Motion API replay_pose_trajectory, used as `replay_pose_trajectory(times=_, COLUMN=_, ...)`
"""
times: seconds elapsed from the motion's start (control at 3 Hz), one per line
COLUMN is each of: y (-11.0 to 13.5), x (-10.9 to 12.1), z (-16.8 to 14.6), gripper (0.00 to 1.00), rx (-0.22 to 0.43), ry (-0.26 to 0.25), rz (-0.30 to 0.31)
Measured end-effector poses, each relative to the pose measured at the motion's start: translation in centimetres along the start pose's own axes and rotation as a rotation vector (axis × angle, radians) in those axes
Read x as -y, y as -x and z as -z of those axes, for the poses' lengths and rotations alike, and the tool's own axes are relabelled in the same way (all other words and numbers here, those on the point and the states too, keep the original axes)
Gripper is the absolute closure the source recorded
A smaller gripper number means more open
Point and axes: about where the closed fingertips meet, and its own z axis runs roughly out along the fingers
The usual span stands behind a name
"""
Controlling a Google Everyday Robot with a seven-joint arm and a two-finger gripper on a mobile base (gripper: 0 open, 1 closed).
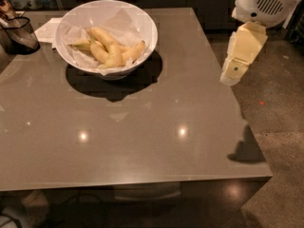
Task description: Pick banana from white bowl
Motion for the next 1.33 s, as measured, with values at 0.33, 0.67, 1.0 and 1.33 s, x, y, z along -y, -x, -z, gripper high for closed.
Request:
replay_pose_trajectory(times=0.33, y=1.5, x=0.2, z=-0.4, gripper=0.00, rx=0.032, ry=0.039, rz=-0.034)
replay_pose_trajectory(times=0.67, y=5.2, x=0.7, z=-0.3, gripper=0.00, rx=0.044, ry=0.058, rz=-0.034)
replay_pose_trajectory(times=1.0, y=10.7, x=2.0, z=-0.9, gripper=0.00, rx=0.054, ry=0.047, rz=0.012)
replay_pose_trajectory(times=1.33, y=13.4, x=2.5, z=-1.0, gripper=0.00, rx=0.087, ry=0.026, rz=0.039)
